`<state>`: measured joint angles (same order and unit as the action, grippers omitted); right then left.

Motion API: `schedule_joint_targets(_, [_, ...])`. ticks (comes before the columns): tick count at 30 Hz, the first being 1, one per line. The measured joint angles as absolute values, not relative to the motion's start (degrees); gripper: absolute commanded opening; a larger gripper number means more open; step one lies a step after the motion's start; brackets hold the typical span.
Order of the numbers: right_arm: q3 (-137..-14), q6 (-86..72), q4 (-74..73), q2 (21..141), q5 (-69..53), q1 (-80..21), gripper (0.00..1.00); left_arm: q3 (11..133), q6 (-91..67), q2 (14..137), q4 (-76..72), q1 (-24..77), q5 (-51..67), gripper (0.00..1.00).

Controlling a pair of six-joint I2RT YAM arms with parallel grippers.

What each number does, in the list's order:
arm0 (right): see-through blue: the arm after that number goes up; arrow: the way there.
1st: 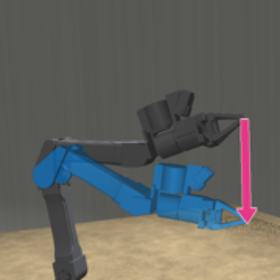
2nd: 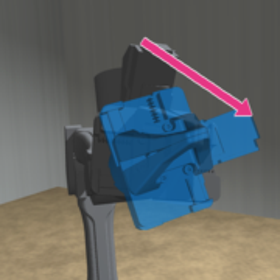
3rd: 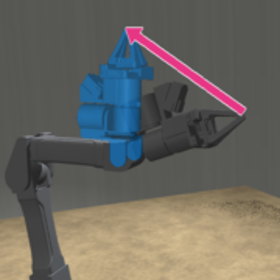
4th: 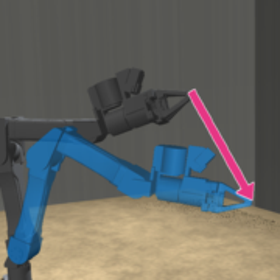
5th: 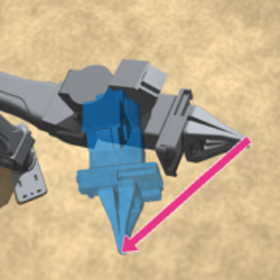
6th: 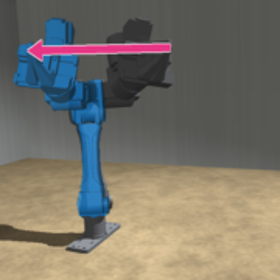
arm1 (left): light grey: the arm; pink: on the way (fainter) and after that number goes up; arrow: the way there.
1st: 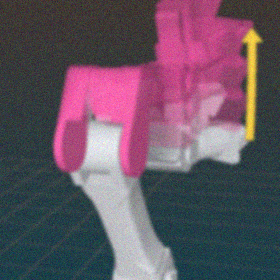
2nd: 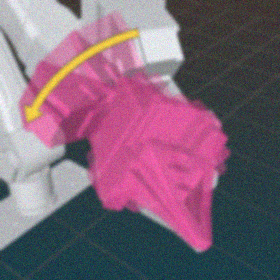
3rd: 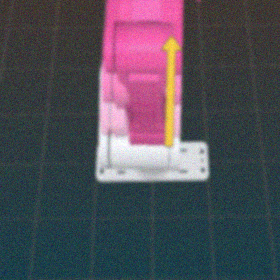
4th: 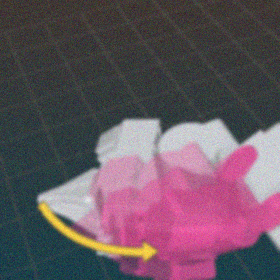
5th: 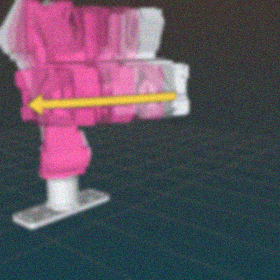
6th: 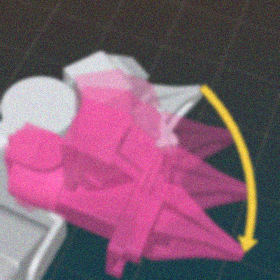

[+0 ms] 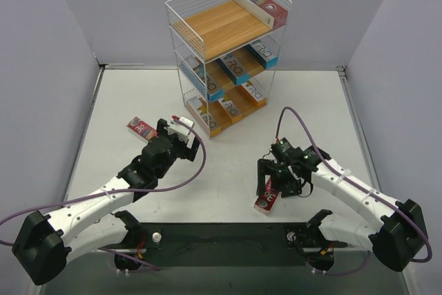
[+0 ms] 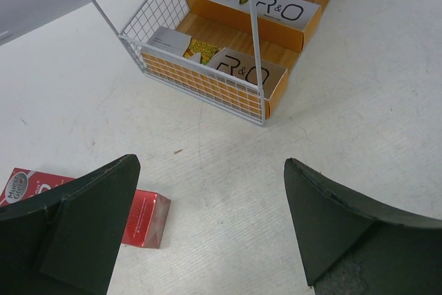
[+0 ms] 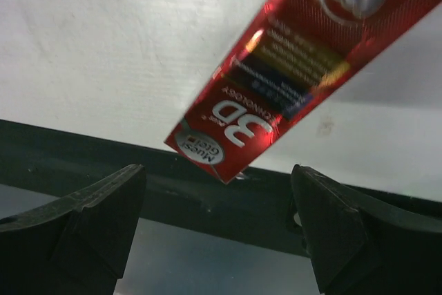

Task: Place and organize the toothpastes onto the shelf

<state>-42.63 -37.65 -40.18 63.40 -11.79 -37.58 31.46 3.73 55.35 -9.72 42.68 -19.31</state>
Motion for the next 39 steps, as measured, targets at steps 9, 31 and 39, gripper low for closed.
schedule_joint_targets(9, [-34.1,-41.0,-39.9,59.6,-16.0,-41.0,0.95,31.3,3.9,55.7,-9.7,43.6,-19.5,0.97])
schedule_joint_targets(31, [-58.7,-22.7,-18.9,92.4,-20.6,-46.6,0.99,31.3,5.0,56.0,-9.7,44.2,-21.3,0.97])
schedule_joint_targets(39, [-51.3,-20.2,-22.4,75.3,-10.4,-42.4,0.99,31.3,5.2,56.0,-9.7,44.2,-21.6,0.97])
